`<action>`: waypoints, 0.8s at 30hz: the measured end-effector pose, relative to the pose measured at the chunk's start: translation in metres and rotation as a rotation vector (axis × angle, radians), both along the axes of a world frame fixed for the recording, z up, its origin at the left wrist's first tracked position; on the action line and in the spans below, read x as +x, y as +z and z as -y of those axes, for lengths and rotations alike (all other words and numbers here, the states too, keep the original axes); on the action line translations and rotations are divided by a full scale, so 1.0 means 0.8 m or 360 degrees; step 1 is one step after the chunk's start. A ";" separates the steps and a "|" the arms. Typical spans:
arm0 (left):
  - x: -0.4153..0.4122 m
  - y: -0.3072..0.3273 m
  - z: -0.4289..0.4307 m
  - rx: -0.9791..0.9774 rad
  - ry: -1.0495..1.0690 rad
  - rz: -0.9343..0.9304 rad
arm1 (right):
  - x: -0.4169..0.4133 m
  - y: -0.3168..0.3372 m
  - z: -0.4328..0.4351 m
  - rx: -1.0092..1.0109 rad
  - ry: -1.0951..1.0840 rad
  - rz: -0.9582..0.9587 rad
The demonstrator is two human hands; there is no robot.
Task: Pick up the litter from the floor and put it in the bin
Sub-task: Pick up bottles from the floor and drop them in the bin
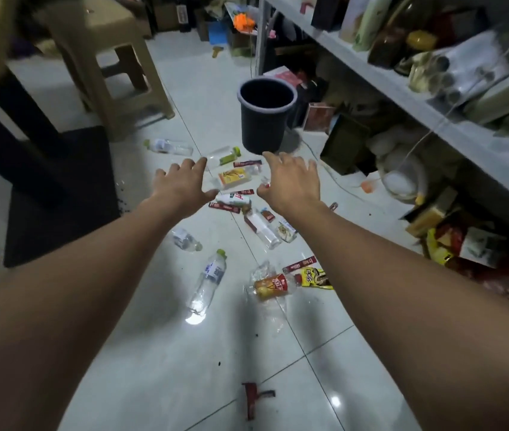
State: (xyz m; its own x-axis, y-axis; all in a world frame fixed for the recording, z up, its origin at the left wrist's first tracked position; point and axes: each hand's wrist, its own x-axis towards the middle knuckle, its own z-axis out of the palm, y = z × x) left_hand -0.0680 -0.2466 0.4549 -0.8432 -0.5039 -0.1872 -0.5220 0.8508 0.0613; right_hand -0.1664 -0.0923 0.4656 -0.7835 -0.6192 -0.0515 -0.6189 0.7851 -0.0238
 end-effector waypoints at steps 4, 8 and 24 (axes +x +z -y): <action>0.017 -0.178 -0.007 0.0025 0.0037 0.0082 | 0.000 -0.163 -0.003 0.0072 0.0073 0.0000; 0.032 -0.329 -0.003 -0.0006 0.0085 0.0195 | 0.002 -0.298 -0.010 0.0089 0.0082 0.0001; 0.028 -0.571 -0.037 0.0026 0.0234 0.0260 | -0.003 -0.535 -0.055 0.0205 0.0132 0.0087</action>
State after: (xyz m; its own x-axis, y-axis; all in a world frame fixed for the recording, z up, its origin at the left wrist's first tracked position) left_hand -0.0453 -0.2172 -0.0017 -0.7185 -0.6151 -0.3246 -0.6446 0.7642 -0.0214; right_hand -0.1685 -0.0483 0.0373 -0.7237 -0.6674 -0.1756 -0.6825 0.7299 0.0382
